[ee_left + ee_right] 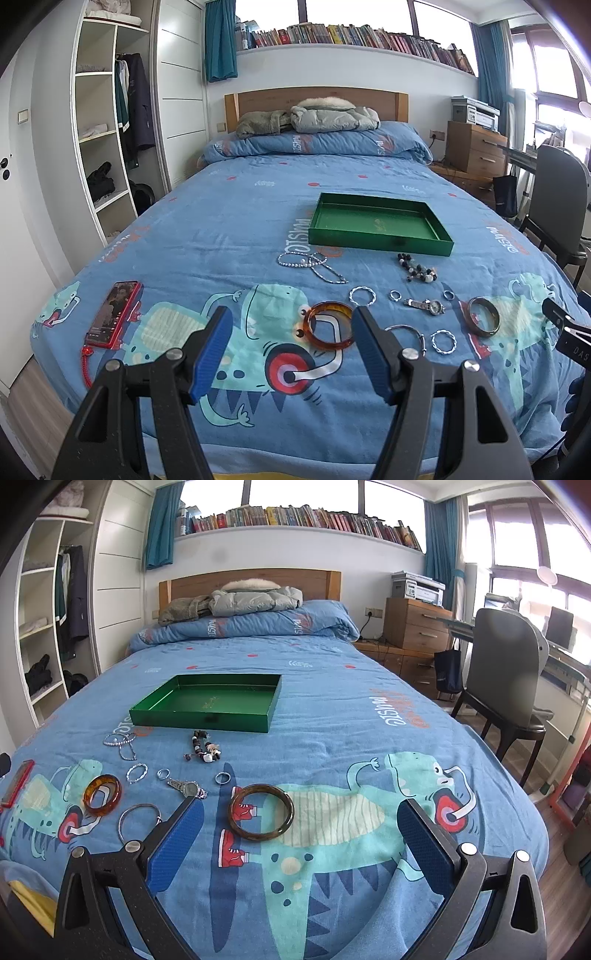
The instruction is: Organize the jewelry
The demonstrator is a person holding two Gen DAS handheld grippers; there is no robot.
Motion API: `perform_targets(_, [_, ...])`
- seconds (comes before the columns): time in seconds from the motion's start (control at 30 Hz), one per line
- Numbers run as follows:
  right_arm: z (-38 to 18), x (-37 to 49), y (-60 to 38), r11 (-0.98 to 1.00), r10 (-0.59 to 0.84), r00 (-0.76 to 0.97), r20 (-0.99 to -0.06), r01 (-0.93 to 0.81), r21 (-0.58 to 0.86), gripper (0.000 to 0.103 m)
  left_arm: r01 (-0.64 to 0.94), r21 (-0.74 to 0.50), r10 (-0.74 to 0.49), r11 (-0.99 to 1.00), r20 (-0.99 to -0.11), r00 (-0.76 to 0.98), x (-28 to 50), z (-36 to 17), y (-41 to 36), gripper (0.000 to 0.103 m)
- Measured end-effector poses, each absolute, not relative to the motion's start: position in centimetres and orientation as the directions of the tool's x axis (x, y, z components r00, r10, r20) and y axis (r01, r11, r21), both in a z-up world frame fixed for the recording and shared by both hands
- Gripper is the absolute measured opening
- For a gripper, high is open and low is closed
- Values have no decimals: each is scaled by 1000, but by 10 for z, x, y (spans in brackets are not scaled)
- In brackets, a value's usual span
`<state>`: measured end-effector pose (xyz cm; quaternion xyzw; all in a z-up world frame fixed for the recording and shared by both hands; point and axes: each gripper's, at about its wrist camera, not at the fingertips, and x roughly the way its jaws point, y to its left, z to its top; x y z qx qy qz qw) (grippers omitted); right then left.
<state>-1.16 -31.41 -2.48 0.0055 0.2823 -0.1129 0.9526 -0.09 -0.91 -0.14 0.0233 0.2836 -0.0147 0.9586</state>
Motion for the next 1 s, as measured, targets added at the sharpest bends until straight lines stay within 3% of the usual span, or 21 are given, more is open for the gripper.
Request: perform_targets(1.0, [-28,-14,-320,974,-202,823,-531,225,-21,103,50,27,-25,998,-578,816,4,-13,-15,65])
